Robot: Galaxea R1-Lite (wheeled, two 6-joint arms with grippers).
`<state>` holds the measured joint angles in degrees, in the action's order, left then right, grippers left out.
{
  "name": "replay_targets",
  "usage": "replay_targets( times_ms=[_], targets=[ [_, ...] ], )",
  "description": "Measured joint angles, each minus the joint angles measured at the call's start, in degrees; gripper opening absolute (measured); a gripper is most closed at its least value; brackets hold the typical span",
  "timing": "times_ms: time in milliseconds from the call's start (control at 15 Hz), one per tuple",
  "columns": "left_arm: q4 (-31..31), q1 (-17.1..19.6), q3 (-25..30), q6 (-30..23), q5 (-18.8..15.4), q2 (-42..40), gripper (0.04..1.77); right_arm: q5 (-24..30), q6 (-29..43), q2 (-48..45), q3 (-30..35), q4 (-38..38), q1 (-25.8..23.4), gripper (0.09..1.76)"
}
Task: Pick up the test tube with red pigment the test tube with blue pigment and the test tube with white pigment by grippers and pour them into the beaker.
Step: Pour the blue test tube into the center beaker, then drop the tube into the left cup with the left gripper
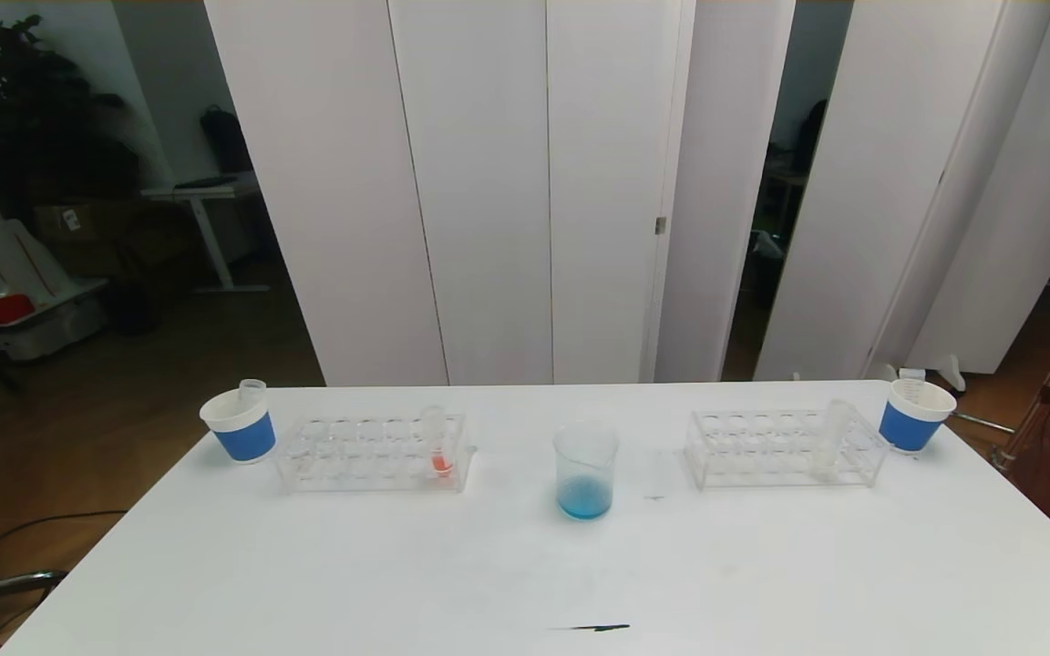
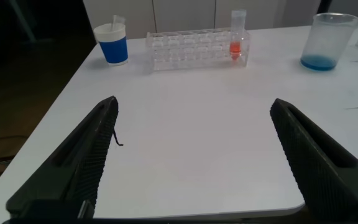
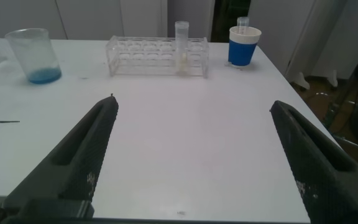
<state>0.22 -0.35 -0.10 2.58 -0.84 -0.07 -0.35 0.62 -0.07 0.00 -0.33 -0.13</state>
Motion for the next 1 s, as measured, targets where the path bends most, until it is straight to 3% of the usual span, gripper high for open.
replay_targets(
  times_ms=[1000],
  targets=[
    [0.0, 0.0, 0.0, -0.1, 0.0, -0.1, 1.75, 0.0, 0.0, 0.0, 0.0, 0.0, 0.0, 1.75]
  ],
)
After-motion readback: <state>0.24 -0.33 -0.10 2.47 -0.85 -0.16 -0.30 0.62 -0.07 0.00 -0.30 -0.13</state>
